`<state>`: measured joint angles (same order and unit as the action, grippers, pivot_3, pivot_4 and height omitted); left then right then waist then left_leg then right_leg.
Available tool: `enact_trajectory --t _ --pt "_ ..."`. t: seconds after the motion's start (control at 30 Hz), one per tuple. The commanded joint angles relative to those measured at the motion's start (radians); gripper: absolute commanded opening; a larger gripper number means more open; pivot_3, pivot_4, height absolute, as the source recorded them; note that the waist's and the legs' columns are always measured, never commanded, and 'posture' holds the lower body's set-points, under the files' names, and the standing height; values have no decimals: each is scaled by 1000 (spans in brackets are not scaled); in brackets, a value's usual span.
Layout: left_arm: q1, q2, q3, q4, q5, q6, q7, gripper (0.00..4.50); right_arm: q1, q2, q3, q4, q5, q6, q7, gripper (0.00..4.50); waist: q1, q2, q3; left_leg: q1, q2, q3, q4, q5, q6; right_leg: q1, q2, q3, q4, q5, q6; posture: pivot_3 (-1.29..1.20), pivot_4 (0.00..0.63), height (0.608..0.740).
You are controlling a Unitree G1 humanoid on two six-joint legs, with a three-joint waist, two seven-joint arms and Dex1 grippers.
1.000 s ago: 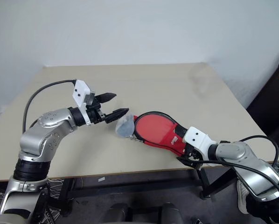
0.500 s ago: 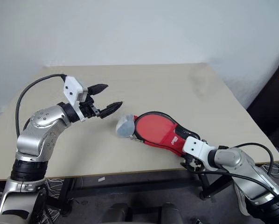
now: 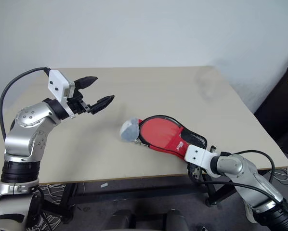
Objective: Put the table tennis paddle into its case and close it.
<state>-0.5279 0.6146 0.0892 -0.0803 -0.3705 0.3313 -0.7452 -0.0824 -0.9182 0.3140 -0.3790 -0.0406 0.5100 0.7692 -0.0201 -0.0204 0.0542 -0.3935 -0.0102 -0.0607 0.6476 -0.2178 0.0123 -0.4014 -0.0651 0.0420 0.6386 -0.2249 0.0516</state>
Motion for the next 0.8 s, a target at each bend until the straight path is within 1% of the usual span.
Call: enact_trajectory --t 0.03,0.23,0.3,0.43,0.53,0.8 --pt "-44 16 27 -2 1 -21 -8 4500 -20 7 6 18 -39 -3 10 34 0 0 0 0 0 0 0 0 0 0 0 0 0 0 0 0 0 740" --pt "-52 19 27 9 5 -28 -12 4500 -65 14 8 19 -58 4 30 34 0 -1 0 0 0 0 0 0 0 0 0 0 0 0 1 0 0 740" --pt "-53 21 28 15 6 -34 -16 4500 -100 32 -7 -15 -11 55 66 34 -2 -1 0 0 0 0 0 0 0 0 0 0 0 1 1 0 0 740" --pt "-64 31 31 33 10 -46 -27 4500 -192 72 -59 -122 140 211 167 34 -4 -1 0 0 2 0 0 0 0 -1 2 0 1 1 1 0 0 740" --pt "-71 37 30 48 15 -59 -36 4500 -226 50 -56 -176 193 248 234 34 -1 -1 0 -1 2 0 0 0 0 -2 2 0 1 1 1 0 0 740" --pt "-64 42 30 45 18 -72 -41 4500 -281 10 -42 -241 329 362 338 34 0 -1 1 -1 1 -1 1 0 0 -2 1 0 1 1 1 0 0 740"
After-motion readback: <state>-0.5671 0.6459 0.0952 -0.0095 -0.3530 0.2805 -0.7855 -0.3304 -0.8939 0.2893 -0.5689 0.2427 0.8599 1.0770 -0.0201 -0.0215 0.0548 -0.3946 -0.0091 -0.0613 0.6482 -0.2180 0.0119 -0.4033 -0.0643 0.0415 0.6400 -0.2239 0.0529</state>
